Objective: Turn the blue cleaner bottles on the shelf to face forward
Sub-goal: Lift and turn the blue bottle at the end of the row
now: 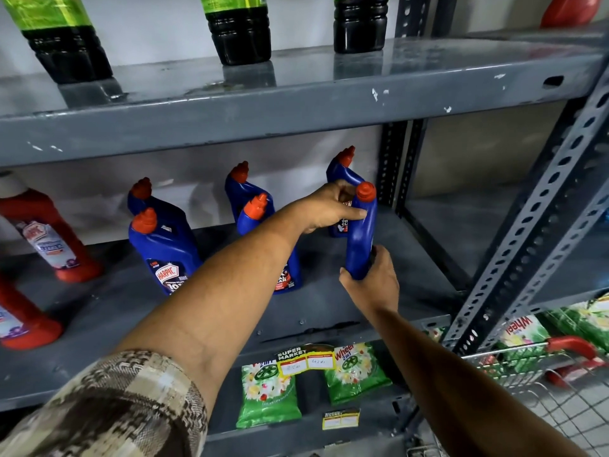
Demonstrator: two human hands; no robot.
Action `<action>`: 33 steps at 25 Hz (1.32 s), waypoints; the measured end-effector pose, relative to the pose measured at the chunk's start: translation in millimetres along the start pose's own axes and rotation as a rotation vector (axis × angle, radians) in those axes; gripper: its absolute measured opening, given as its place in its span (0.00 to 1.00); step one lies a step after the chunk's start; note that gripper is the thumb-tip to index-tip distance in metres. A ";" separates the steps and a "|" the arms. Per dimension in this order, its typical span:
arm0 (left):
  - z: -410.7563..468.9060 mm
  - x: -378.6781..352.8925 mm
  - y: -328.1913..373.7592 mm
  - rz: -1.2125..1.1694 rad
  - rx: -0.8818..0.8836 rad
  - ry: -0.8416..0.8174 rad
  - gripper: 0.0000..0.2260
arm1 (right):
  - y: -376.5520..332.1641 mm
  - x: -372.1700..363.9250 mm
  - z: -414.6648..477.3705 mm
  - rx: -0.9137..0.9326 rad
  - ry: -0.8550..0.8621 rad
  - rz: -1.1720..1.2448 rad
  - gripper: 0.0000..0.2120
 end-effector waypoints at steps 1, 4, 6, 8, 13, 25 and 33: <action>0.4 -0.2 0.1 -0.005 -0.010 0.003 0.20 | 0.8 3.7 -0.2 0.008 -0.014 0.020 0.27; 1.1 1.1 -0.1 -0.044 -0.036 0.027 0.17 | 7.3 14.5 1.5 0.034 -0.056 0.075 0.27; 1.9 1.4 -1.5 -0.044 -0.060 0.053 0.15 | 16.1 21.3 2.9 0.031 -0.096 0.150 0.28; 2.4 0.0 -3.6 -0.037 -0.075 0.070 0.13 | 24.0 26.4 4.2 0.039 -0.142 0.208 0.30; 1.5 -2.6 -11.4 -0.095 -0.057 0.125 0.12 | 28.7 29.0 9.3 0.109 -0.193 0.070 0.33; 7.1 -7.8 -28.7 -0.061 -0.010 0.143 0.16 | 36.0 34.9 23.2 -0.005 -0.243 0.095 0.31; 2.8 -24.8 -55.4 0.056 0.076 0.094 0.20 | 30.7 37.5 24.5 0.025 -0.155 0.315 0.32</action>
Point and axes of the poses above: each hand's wrist, its own z-axis towards the middle knuckle, its own x-axis out of the back of the hand, y = z × x, the point moved 1 cm from there along z, towards the middle knuckle, and after that the axes turned 13 degrees about x, right-handed, at the moved point
